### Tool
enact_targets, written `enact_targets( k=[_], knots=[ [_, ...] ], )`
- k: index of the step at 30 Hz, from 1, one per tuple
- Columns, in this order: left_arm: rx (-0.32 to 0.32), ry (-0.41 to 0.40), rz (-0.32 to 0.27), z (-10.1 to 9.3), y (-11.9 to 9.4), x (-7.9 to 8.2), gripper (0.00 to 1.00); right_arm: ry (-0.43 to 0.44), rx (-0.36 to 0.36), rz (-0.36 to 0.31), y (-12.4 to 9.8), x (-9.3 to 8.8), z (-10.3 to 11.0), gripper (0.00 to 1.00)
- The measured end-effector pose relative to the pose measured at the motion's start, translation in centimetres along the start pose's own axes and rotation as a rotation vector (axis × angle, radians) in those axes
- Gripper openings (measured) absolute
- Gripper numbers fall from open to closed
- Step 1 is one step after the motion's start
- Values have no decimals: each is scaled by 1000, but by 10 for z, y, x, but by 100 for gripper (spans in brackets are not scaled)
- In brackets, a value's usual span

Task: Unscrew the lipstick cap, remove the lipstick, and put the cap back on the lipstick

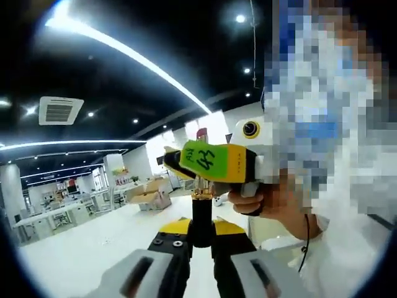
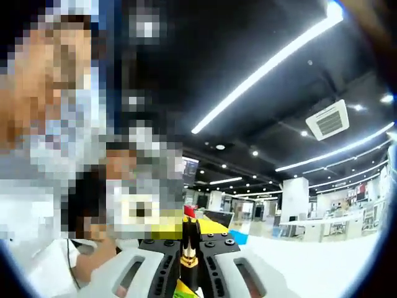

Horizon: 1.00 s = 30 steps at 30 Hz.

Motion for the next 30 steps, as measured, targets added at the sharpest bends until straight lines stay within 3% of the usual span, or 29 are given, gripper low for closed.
enact_targets(
  k=[5, 7, 10, 11, 13, 16, 20, 23, 27, 30],
  knots=[
    [-268, -237, -67, -12, -4, 0, 13, 204, 187, -18, -4, 3, 7, 6],
    [-416, -351, -96, -21, -5, 0, 13, 306, 285, -36, -4, 4, 13, 6],
    [-669, -532, -161, -39, -8, 7, 13, 504, 489, -105, -2, 4, 34, 6],
    [-712, -563, -177, -43, -7, 9, 13, 558, 540, -139, -1, 6, 38, 6],
    [-751, -568, -177, -50, -5, 9, 13, 583, 589, -140, 0, 5, 44, 6],
    [-713, -533, -179, -51, -4, 9, 13, 569, 570, -141, 0, 5, 43, 6],
    [-623, -495, -185, -43, -2, 7, 16, 525, 493, -138, -3, 6, 33, 6],
    [-494, -453, -157, -27, 0, 1, 24, 435, 376, -114, -2, 3, 21, 6],
    [-298, -351, -100, -9, 4, -7, 37, 239, 185, -36, -2, -3, 9, 6],
    [-196, -279, -75, 1, 5, -9, 42, 135, 85, -4, -1, -5, 0, 6]
  ],
)
Point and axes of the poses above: the point that each gripper's makers call its tool centre point, and the gripper's own axes: y roughly forward along the fingers, z roughly to its left, x roughly out of its top, the point moved 7 cm from there along -y, roughly backward along the fingers
